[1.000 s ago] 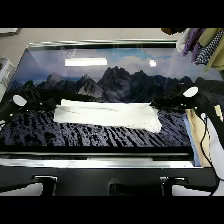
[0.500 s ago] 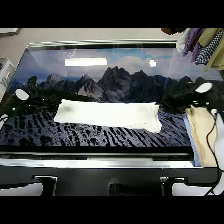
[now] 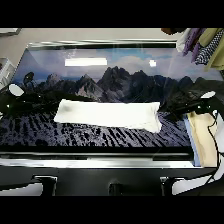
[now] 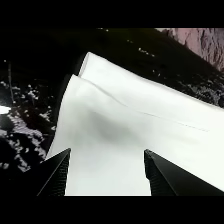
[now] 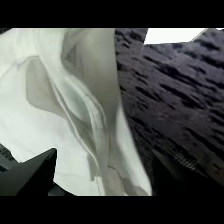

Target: Fold the clothes and pants, and hang the long-sleeved shirts on hangers.

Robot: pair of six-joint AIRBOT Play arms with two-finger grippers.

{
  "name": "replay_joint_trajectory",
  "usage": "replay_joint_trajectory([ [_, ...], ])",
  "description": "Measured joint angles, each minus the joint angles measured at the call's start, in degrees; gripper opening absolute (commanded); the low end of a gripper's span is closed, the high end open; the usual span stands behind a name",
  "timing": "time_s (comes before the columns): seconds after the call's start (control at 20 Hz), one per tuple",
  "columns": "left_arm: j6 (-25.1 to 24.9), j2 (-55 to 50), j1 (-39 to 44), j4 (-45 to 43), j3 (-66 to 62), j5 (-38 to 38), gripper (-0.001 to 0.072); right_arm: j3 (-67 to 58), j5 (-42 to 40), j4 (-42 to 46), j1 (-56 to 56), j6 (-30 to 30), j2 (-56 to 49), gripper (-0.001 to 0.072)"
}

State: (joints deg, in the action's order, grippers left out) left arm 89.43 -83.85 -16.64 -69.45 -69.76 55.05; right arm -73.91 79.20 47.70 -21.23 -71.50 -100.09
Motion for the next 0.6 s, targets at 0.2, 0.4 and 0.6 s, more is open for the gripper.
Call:
replay_joint_trajectory([
  [0.2,0.13,0.04,0.00,0.00,-0.11,0.61,0.0527,0.11,0.09,-3.87,0.52,1.18,-3.10,0.0653],
  [0.4,0.15,0.04,0.00,0.66,-0.11,0.98,0.0481,0.39,-1.16,-3.41,5.03,1.68,-4.37,0.0086],
  [0.6,0.15,0.00,0.13,6.03,-0.11,1.25,0.0015,0.48,-2.25,-2.12,8.39,-0.35,-3.54,0.0030],
])
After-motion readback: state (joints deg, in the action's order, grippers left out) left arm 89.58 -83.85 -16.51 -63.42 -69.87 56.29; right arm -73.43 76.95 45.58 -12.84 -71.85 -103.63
